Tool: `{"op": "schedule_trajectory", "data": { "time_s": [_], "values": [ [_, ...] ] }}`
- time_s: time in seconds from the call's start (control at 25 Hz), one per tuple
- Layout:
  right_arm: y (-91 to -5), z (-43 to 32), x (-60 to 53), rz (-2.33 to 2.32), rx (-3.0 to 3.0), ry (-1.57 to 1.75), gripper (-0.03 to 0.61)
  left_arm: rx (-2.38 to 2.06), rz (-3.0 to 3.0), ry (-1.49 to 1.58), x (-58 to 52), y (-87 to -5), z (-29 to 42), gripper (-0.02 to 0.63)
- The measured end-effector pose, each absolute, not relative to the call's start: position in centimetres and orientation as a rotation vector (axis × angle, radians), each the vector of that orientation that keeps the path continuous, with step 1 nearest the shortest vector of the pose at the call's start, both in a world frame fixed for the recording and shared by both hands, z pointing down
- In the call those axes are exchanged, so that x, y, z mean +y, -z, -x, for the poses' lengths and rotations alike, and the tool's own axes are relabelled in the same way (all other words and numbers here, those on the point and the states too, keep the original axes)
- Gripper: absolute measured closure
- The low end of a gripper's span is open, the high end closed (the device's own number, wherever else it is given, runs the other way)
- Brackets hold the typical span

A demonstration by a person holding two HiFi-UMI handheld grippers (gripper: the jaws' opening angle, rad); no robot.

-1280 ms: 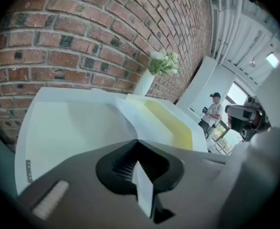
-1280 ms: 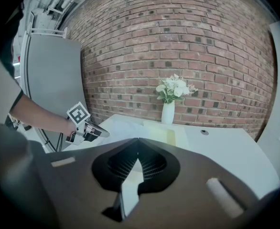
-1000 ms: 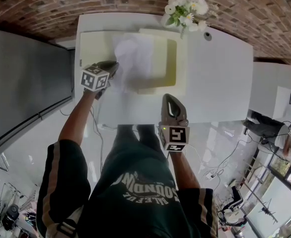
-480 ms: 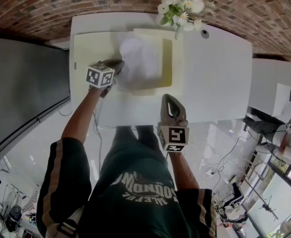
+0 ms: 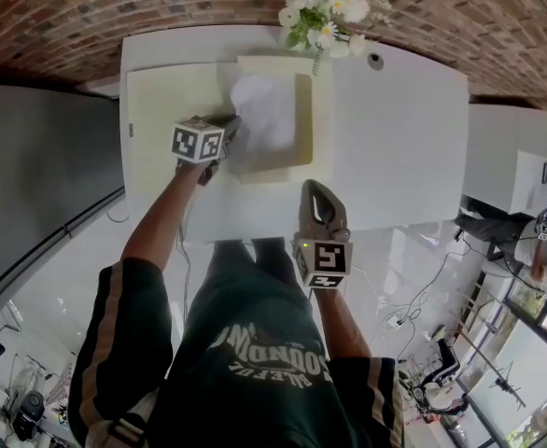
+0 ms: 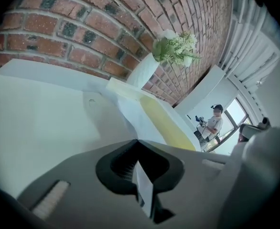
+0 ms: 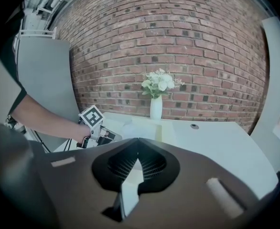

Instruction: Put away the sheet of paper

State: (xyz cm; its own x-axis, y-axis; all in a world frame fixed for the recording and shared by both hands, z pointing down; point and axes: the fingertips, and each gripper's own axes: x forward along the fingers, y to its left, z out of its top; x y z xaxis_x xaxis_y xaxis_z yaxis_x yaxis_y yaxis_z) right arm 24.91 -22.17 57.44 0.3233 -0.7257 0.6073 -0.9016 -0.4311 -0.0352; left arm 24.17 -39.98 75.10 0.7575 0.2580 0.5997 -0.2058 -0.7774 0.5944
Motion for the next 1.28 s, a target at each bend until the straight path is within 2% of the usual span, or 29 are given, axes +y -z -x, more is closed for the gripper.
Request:
{"op": "schedule_trajectory", "data": {
  "time_s": [0.36,0.52,0.8,1.04,1.12,1.28],
  "values": [
    [-57.5,-25.4,-21.2,-2.305,-1.439,-0.818,0.578,0.017,-2.320,-0.989,-38.3,-75.9,-26.1,0.594],
    [-57.4,-25.4,-21.0,-2.312,-1.438,-0.815,0.578,-0.001,-2.334,-1.014,-37.8,-76.0,-26.3,0.513],
    [-57.2,-25.2,-21.8,-2.304,-1.482,-0.784,0.578,-0.078,-2.491,-1.005,-39.2,-72.6,-24.2,0.479],
    [-55.2,-23.7,-24.4,-2.251,-1.613,-0.706,0.578,-0.157,-2.644,-0.930,-39.1,-67.6,-20.6,0.532],
    [-54.3,-23.2,-25.2,-2.232,-1.663,-0.676,0.578,-0.221,-2.703,-0.879,-39.4,-65.8,-19.3,0.603],
    [-52.4,-22.2,-26.6,-2.193,-1.758,-0.599,0.578,-0.345,-2.747,-0.793,-39.4,-62.2,-16.7,0.603]
  ]
}}
